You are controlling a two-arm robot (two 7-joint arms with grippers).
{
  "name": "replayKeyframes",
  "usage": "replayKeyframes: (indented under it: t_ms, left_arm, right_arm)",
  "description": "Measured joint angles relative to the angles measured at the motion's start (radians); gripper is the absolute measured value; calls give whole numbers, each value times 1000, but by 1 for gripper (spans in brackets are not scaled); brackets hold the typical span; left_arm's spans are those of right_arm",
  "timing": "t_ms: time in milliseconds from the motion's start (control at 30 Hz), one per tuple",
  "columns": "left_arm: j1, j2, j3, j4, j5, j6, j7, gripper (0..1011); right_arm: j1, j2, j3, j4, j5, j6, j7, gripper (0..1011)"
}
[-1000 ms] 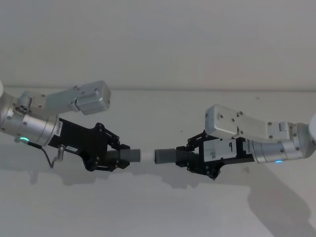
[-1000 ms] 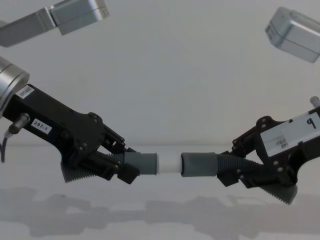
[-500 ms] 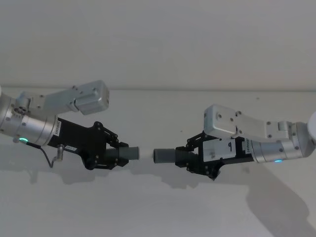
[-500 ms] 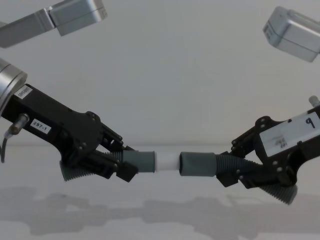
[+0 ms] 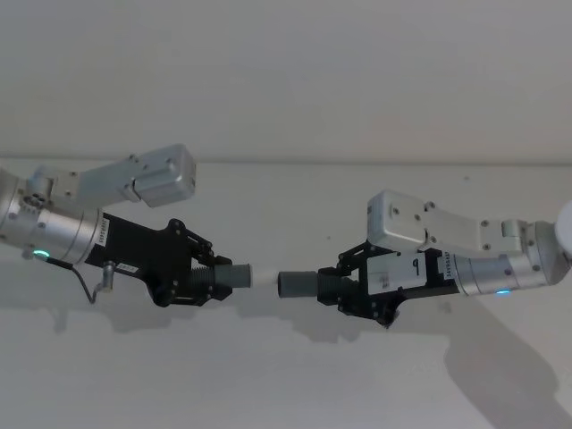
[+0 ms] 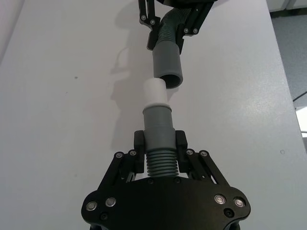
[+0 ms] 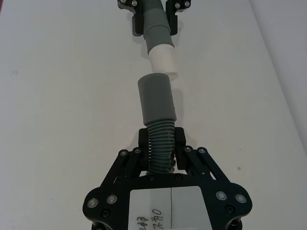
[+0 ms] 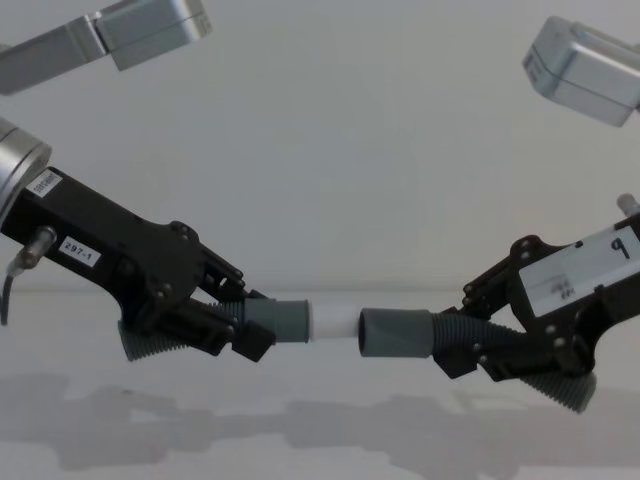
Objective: Use both hands to pick up one end of the pipe from the table, align the ends, and insert them.
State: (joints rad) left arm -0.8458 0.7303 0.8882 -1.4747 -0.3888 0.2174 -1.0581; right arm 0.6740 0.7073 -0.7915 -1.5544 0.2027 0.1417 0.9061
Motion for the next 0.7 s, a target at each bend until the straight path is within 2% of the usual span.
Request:
replayKeyframes:
  t_ms: [700]
  left_arm:
    - [3,15,4,-8,-8,7,5,367]
  right_arm:
    - [13,-11,-11,16,-4,13,2,292]
